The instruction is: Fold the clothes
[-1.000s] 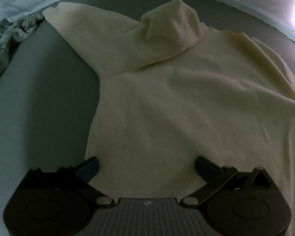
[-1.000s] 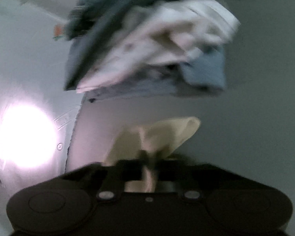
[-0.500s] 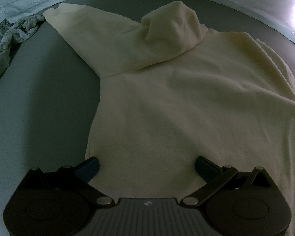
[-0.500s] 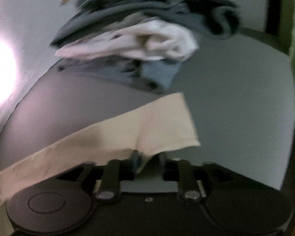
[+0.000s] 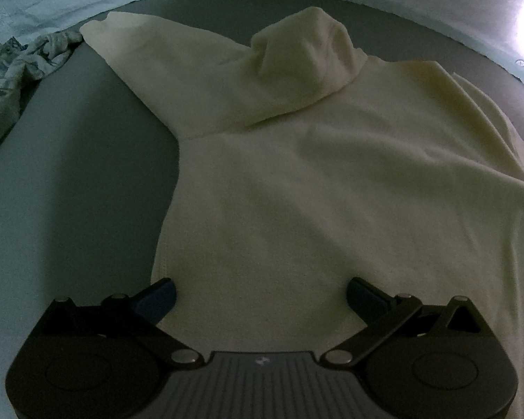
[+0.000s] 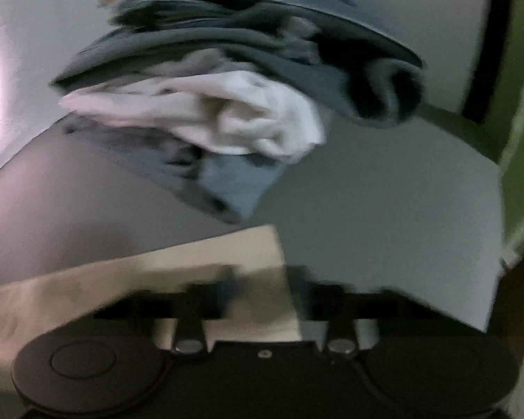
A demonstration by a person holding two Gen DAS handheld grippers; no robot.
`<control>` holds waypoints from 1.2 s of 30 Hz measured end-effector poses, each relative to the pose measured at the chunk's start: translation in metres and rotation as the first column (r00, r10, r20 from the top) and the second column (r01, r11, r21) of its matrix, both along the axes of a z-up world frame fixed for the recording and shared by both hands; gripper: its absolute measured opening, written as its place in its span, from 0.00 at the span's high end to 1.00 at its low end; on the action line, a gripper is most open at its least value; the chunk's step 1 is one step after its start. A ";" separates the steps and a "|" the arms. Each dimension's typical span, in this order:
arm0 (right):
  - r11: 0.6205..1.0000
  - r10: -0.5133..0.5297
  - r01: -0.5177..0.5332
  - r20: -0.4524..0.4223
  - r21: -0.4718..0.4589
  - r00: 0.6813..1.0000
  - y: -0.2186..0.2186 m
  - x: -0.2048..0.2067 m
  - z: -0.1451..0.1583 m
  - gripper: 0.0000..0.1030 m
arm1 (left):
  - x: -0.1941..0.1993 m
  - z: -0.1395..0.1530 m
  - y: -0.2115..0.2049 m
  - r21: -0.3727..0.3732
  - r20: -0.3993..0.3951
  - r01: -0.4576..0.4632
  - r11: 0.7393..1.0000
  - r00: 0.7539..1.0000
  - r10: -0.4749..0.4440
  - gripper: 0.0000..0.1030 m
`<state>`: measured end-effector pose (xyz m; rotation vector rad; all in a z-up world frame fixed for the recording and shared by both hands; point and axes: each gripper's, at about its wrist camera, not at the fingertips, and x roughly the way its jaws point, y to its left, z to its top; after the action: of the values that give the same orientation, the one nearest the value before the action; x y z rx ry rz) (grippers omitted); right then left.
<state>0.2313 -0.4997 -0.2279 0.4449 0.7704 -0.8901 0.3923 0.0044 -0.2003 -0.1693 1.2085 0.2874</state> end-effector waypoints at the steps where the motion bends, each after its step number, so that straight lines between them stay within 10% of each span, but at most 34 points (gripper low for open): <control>1: 1.000 0.019 -0.019 -0.019 -0.019 1.000 0.001 0.001 0.001 0.95 | 0.001 -0.002 -0.001 0.000 0.000 -0.001 1.000 1.000 0.001 0.00; 8: 0.968 -0.023 -0.038 -0.236 -0.249 0.972 -0.008 0.011 0.007 0.97 | -0.007 0.005 -0.015 0.000 0.002 -0.003 1.000 1.000 0.003 0.00; 13: 0.940 0.155 -0.187 -0.131 -0.284 0.979 0.015 0.022 0.041 0.63 | 0.005 0.002 0.001 -0.009 -0.009 -0.009 1.000 1.000 0.009 0.00; 17: 0.899 0.408 -0.401 0.004 -0.176 0.913 0.051 0.073 0.047 0.49 | 0.012 0.005 0.007 -0.039 -0.044 0.007 0.999 0.999 -0.009 0.00; 21: 0.750 0.660 -0.654 0.058 -0.097 0.749 0.107 0.147 0.038 0.39 | 0.021 0.014 0.030 -0.107 -0.014 -0.007 0.994 1.000 0.005 0.00; 25: 0.542 0.840 -0.839 0.079 -0.059 0.537 0.167 0.218 0.028 0.38 | 0.033 0.015 0.050 0.048 -0.013 -0.047 0.998 0.999 0.048 0.00; 33: 0.176 0.981 -0.983 0.094 -0.056 0.170 0.235 0.317 0.010 0.35 | 0.039 0.003 0.073 -0.021 0.022 -0.122 0.992 0.992 0.123 0.00; 36: 0.084 0.996 -0.996 0.031 -0.019 0.083 0.255 0.321 0.002 0.70 | 0.038 0.002 0.072 -0.013 0.041 -0.153 0.988 0.987 0.153 0.00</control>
<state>0.5522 -0.2446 -0.2260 -0.1676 0.8178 0.5121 0.4302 0.0767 -0.1984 -0.2760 1.1575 0.4104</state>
